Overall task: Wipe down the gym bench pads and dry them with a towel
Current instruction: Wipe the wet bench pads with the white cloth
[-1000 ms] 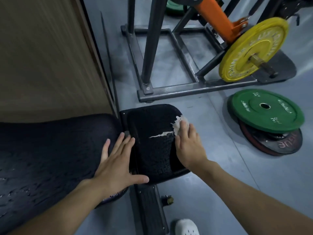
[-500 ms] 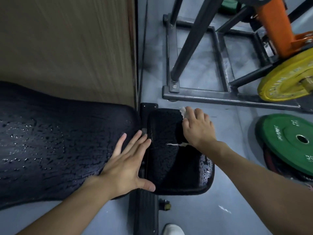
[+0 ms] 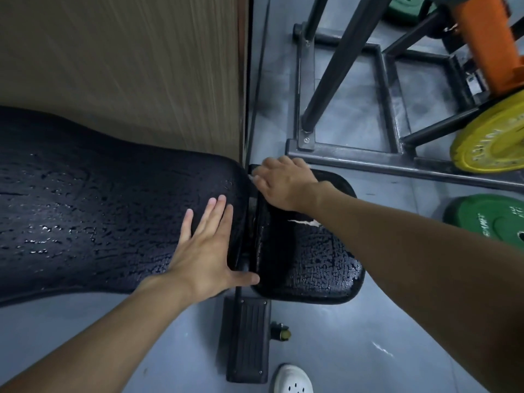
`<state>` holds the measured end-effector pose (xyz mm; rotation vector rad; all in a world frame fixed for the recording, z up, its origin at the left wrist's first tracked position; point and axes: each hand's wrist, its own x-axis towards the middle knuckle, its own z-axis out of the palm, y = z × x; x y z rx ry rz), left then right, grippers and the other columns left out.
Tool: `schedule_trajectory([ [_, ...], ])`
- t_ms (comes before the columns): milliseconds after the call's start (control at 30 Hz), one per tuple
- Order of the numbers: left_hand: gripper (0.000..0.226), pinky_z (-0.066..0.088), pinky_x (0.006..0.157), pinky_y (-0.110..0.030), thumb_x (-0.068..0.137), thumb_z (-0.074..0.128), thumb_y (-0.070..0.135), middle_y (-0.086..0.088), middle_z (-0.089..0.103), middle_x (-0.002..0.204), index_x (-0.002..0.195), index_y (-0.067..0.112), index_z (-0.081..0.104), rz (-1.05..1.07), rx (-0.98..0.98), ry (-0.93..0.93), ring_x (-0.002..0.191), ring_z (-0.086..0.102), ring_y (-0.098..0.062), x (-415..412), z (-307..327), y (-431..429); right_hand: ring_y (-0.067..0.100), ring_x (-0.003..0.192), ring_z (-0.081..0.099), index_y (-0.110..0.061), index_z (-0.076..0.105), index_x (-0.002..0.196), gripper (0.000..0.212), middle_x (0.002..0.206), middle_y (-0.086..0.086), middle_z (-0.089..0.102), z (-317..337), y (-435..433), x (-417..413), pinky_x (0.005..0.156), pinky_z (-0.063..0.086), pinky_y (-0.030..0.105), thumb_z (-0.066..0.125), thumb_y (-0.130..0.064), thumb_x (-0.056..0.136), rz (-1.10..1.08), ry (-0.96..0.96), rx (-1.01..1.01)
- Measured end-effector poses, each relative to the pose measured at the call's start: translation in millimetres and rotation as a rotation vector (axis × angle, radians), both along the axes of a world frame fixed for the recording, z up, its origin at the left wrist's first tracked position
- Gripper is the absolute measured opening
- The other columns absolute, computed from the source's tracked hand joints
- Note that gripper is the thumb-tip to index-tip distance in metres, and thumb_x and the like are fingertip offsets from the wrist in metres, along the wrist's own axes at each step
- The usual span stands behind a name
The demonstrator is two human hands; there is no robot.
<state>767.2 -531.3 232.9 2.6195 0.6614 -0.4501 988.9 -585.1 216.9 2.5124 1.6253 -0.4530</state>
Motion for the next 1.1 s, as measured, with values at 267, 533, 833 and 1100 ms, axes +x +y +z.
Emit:
schedule_trajectory([
  [267,0.053,-0.012,0.119,-0.025,0.105,0.029,0.034,0.014,0.003,0.163,0.155,0.02,0.023,0.187,-0.31,-0.221,0.143,-0.008,0.011,-6,5,11,0.036,0.152,0.008,-0.025,0.061,0.127,0.056,0.159,0.008,0.032,1,-64,-76,0.12,0.006,0.055,0.02,-0.044,0.094,0.153,-0.086,0.108],
  [533,0.051,-0.01,0.12,-0.028,0.105,0.023,0.03,0.011,0.004,0.164,0.155,0.019,0.023,0.139,-0.313,-0.152,0.147,-0.006,0.004,-14,3,9,0.029,0.151,0.015,-0.029,0.07,0.116,0.043,0.149,0.001,0.045,-6,-112,-159,0.122,0.007,0.053,0.032,-0.042,0.098,0.117,-0.062,0.226],
  [833,0.046,-0.008,0.121,-0.034,0.105,0.026,0.029,0.004,0.014,0.164,0.15,0.02,0.037,0.254,-0.221,-0.209,0.15,0.001,-0.005,-6,2,-16,0.036,0.151,-0.013,-0.029,0.036,0.15,0.049,0.167,0.003,0.007,-19,-132,-165,0.119,-0.007,0.057,0.033,-0.04,0.103,0.232,-0.278,0.067],
  [1100,0.048,-0.015,0.118,-0.05,0.105,0.022,0.033,0.017,0.009,0.163,0.153,0.032,0.028,0.149,-0.165,-0.184,0.148,0.012,-0.005,15,3,-77,0.034,0.151,-0.011,-0.039,0.015,0.156,0.068,0.165,0.004,-0.014,-31,-238,-104,0.122,0.001,0.054,0.036,-0.019,0.094,0.387,-0.401,0.152],
])
